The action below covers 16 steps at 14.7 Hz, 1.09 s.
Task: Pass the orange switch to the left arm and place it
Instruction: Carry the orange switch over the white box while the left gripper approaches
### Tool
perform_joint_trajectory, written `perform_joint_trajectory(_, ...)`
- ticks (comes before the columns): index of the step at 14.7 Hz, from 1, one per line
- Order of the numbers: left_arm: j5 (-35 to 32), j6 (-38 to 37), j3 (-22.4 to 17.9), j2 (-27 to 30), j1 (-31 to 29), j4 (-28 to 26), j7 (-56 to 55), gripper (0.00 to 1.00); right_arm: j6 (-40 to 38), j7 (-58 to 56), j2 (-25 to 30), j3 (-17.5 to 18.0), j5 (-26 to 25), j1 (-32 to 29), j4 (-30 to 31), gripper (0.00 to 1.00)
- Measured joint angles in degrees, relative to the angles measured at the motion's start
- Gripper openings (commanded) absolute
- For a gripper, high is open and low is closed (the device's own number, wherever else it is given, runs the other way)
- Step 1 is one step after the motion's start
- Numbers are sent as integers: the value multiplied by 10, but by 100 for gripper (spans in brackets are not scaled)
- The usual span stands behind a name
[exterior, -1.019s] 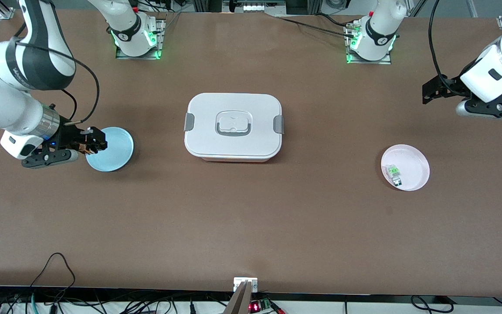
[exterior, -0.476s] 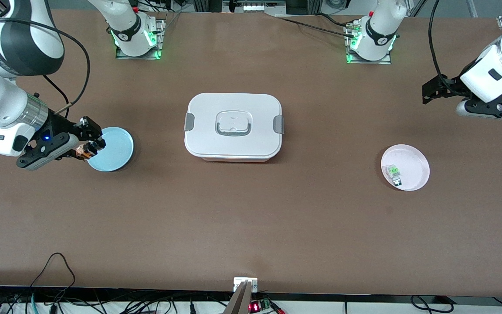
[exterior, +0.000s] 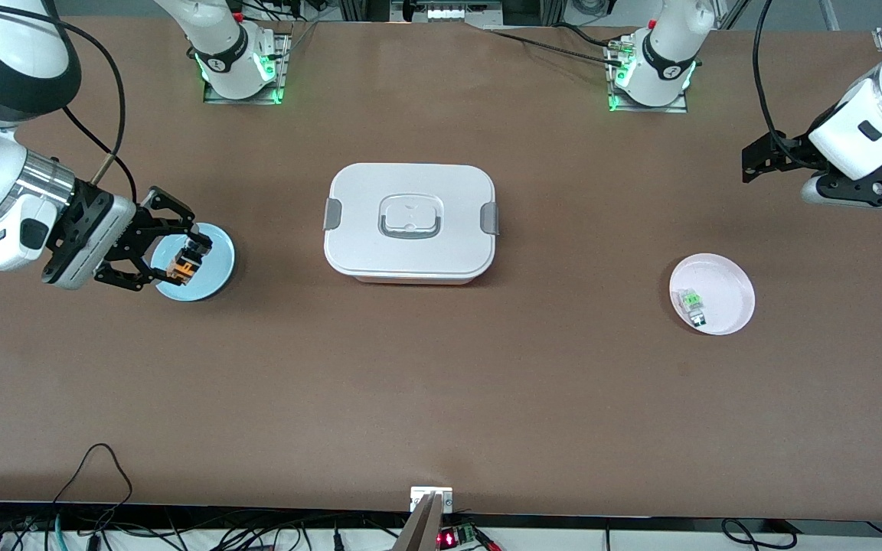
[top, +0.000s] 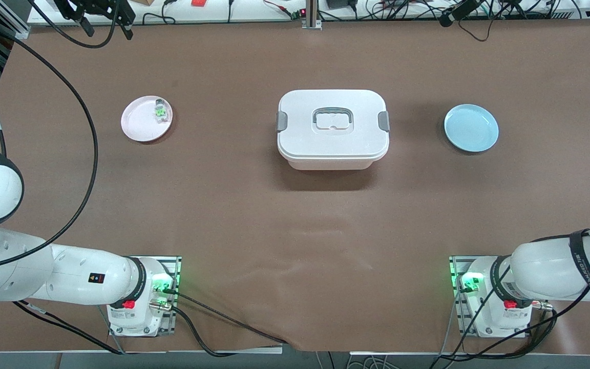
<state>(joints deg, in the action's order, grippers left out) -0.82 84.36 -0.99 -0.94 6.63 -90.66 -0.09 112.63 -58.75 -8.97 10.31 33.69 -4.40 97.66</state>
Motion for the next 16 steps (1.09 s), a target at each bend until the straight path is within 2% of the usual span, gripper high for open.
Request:
perform_joint_trajectory(8,0,-30,-1,0,-1,0,0,100,-8,-303,-28,0,245,0,30,40)
perform_joint_trajectory(11,0,-45,-1,-1,-1,0,0,100,-29,-363,-50,3,305,1,30,41)
perform_joint_trajectory(16,2,-71,0,-11,1,0,1,100,-5,-416,-69,62,392,9,30,42)
